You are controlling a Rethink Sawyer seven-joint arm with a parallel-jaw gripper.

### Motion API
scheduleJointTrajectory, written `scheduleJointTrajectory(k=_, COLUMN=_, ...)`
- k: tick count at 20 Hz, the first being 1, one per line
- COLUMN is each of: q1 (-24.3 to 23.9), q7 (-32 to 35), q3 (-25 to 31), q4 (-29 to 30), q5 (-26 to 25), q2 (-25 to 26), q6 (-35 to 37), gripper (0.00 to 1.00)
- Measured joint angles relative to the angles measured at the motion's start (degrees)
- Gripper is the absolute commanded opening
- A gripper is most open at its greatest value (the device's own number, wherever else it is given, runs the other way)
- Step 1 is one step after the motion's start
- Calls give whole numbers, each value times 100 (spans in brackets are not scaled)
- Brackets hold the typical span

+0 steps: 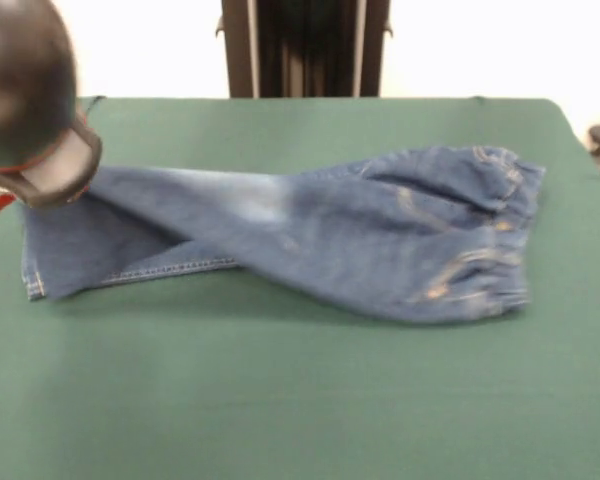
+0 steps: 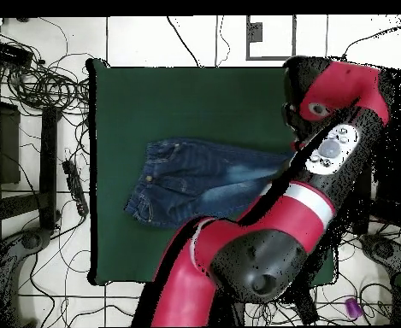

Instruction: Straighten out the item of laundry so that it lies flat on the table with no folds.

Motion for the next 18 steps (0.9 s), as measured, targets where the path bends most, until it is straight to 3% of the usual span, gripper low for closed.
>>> scheduleJointTrajectory(k=3, q1=283, q7=0, q3=-267, q4=93, q5=-921, q2=91, q6=-685, gripper=0)
scheduleJointTrajectory(k=5, q1=560, q7=0, q3=-530, q4=221, q5=-1860, q2=178, q6=-1244, gripper=0)
scheduleJointTrajectory(k=7, q1=680, q7=0, q3=-640, q4=290, q5=-2324, q2=211, q6=-1543, gripper=0)
scheduleJointTrajectory(k=9, q1=927, q7=0, q3=-817, q4=478, q5=-3391, q2=240, q6=-2467, gripper=0)
scheduleJointTrajectory(k=13, q1=1024, q7=0, q3=-876, q4=592, q5=-4061, q2=232, q6=-3441, gripper=0)
scheduleJointTrajectory(k=15, q1=1003, q7=1, q3=-877, q4=606, q5=-4407, q2=238, q6=-4371, gripper=0)
scheduleJointTrajectory(k=18, q1=967, q7=4, q3=-877, q4=607, q5=-4512, q2=249, q6=-4968, gripper=0)
